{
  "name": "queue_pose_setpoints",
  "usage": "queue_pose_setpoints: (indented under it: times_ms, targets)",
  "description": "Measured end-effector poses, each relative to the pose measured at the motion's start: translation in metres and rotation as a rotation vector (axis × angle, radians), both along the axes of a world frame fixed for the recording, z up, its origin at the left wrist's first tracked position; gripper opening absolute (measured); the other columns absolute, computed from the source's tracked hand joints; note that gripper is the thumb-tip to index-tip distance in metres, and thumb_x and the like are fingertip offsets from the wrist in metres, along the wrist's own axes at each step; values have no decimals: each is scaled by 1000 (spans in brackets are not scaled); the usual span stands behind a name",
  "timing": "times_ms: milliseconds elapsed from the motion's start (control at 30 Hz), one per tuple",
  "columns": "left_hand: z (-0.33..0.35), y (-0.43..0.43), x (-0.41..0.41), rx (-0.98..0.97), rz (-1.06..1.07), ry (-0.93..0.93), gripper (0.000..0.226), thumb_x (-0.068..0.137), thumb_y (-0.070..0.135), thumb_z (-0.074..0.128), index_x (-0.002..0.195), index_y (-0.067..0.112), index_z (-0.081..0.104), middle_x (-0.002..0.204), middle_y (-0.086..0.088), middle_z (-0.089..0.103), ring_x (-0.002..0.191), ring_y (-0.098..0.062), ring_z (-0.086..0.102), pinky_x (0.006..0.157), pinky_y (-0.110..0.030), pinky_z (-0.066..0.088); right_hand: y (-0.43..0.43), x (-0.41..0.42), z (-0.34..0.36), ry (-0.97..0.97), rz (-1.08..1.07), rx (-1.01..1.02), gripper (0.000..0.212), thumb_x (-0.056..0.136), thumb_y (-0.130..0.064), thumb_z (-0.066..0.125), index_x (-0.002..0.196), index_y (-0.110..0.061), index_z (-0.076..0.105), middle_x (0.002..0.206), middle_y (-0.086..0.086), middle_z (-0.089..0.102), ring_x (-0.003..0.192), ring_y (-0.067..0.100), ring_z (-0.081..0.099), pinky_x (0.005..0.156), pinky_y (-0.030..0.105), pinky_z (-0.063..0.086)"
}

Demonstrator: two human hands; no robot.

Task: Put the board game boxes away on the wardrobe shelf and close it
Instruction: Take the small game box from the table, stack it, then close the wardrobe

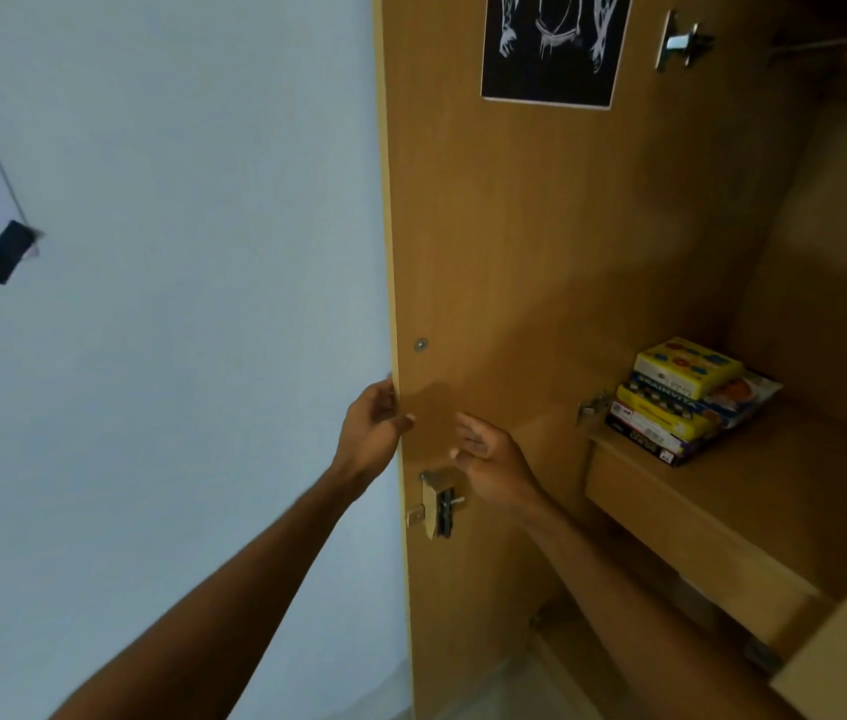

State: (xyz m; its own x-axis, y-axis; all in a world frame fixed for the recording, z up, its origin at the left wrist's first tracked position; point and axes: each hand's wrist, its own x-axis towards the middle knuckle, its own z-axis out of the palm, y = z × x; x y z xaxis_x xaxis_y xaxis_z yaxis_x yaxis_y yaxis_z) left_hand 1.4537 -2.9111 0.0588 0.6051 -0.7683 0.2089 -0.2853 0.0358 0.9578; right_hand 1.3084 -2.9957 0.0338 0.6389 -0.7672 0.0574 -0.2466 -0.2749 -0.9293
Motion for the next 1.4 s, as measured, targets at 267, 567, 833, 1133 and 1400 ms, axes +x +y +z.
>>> queue_pose_setpoints:
  times_ms: [267, 567, 833, 1133, 1400]
  targets:
    - [-17, 22, -29, -112, -122, -29, 34, 88, 12, 60, 121, 18, 66, 114, 1, 72, 104, -20, 68, 91, -42, 57, 19, -39, -15, 3, -150, -44, 71, 81, -22, 76, 143, -26, 41, 143, -5, 48, 132, 17, 45, 98, 30, 44]
    - [-14, 7, -117, -84, -236, -236, 25, 89, 30, 68, 112, 22, 68, 106, 13, 68, 92, -7, 66, 70, -14, 54, 51, -132, -37, -85, -509, 2, 80, 63, -45, 84, 134, -30, 49, 131, -10, 56, 120, 15, 53, 96, 43, 51]
    - [-4, -53, -205, -65, -472, -232, 4, 89, 22, 68, 90, 19, 70, 87, 5, 70, 84, -12, 67, 78, -29, 58, 32, -218, -36, 117, -842, -349, 70, 71, -49, 77, 131, -23, 52, 121, -4, 59, 111, 13, 55, 77, 24, 50]
    - [-16, -126, -274, -69, -657, -257, 10, 91, 16, 62, 91, 12, 71, 82, -4, 71, 77, -19, 67, 76, -44, 59, -17, -294, -33, 473, -1033, -684, 76, 72, -58, 70, 136, -20, 49, 135, 3, 55, 124, 24, 50, 96, 41, 45]
    - [-23, -199, -326, -105, -733, -241, 15, 89, 24, 63, 87, 10, 69, 80, -11, 70, 77, -31, 67, 75, -52, 57, -75, -345, -24, 702, -1199, -797, 97, 71, -68, 61, 146, -16, 32, 151, 16, 32, 138, 35, 30, 105, 51, 31]
